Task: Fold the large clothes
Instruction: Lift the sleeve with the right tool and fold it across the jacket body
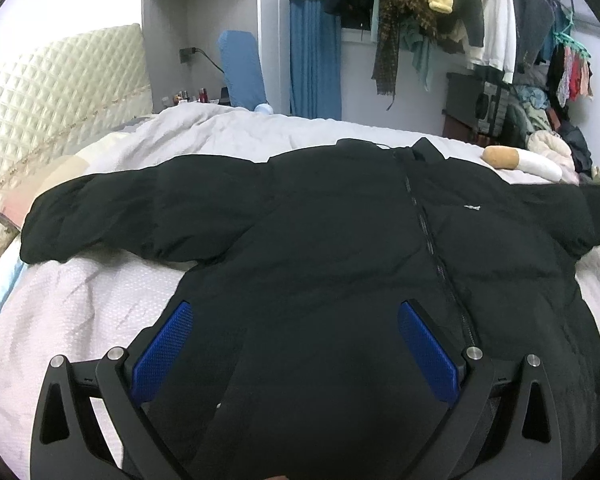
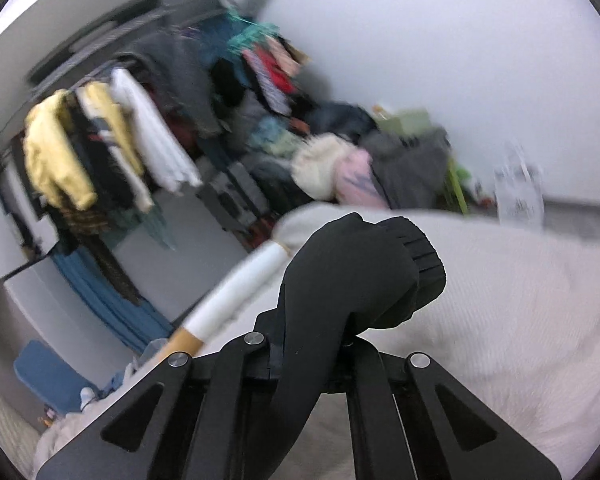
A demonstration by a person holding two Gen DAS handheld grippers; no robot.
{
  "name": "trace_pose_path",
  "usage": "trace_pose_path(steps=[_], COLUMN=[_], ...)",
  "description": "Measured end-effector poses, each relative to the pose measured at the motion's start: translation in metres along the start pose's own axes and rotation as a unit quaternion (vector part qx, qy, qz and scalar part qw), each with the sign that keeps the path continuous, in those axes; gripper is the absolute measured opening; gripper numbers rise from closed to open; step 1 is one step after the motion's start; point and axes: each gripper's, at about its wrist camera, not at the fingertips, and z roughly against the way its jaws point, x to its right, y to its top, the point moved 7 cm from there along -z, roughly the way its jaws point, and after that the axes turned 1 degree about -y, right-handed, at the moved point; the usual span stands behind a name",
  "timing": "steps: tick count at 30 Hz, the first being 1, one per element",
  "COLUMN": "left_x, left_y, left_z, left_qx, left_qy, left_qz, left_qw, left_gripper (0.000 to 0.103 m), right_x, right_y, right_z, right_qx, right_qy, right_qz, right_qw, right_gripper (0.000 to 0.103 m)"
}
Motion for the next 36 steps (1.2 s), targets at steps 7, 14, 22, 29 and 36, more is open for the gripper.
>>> trace_pose_path(steps=[7, 14, 22, 29, 36], left_x=[-0.009, -0.014, -0.037, -0.076, -0.119], left_y=[0.002, -0.001, 0.001, 0.008, 0.01], left_z=[0.03, 0.046, 0.044, 0.043, 0.034], left_qx=[0.024, 0.041, 0.043, 0.051, 0.044], left_qy=[-0.006, -0.014, -0.023, -0.003, 0.042], left_qz=[0.009, -0.001, 0.004, 0.03, 0.066], left_qw=[0.9997, 0.999, 0.9988, 0.9982, 0.9959], left_gripper=[0.103, 0.103, 0.102, 0.103, 0.103], right_x=[-0.139, -0.293, -0.448, -0.54, -0.549], right_y=[0.027, -0.009, -0.111, -0.254, -0.408], right_z=[0.075, 0.142, 0.203, 0.229, 0.204], right_qx=[0.028, 0.045, 0.009, -0.066, -0.17], right_qy=[0.081, 0.171, 0.302, 0.382, 0.402], right_qz=[0.09, 0.191, 0.261, 0.333, 0.381], right_qw=[0.992, 0.966, 0.917, 0.86, 0.815], right_gripper=[0.003, 0.004, 0.005, 0.006, 0.006])
